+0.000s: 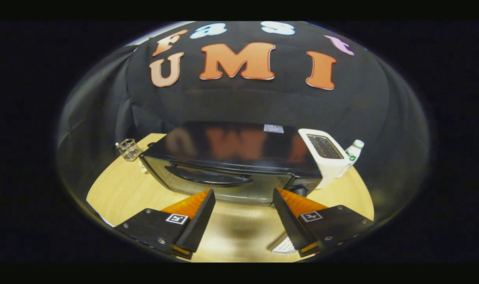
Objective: Open the toaster oven, put the food inside, and close the toaster oven door.
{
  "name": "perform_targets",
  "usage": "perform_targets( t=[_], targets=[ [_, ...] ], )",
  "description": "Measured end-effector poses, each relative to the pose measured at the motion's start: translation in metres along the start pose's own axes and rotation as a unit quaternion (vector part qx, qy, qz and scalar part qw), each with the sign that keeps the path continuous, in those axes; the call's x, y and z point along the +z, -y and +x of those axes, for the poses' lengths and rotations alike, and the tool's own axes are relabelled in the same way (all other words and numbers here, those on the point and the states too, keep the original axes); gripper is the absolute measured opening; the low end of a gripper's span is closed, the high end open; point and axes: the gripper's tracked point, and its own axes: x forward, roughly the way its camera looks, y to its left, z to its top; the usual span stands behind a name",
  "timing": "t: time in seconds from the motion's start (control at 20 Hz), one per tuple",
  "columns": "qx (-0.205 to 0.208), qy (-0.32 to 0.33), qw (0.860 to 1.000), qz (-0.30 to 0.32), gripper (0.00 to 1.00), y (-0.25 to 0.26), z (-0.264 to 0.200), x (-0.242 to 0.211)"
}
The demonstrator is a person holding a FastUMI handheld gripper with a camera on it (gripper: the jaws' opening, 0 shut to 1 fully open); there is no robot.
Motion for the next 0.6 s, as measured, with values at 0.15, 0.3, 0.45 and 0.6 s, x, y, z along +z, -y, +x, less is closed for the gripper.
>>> perform_targets(
  t=[0.15,0.3,0.45,0.6],
  targets=[
    [-0.016,0.052,0.999,0.003,0.87,0.023,-0.027,0.036],
    [-0.036,0.114,0.993,0.008,0.87,0.051,-0.058,0.081],
    [-0.059,0.174,0.983,0.010,0.87,0.078,-0.092,0.127],
    [-0.071,0.227,0.971,0.021,0.87,0.097,-0.129,0.171]
  ],
)
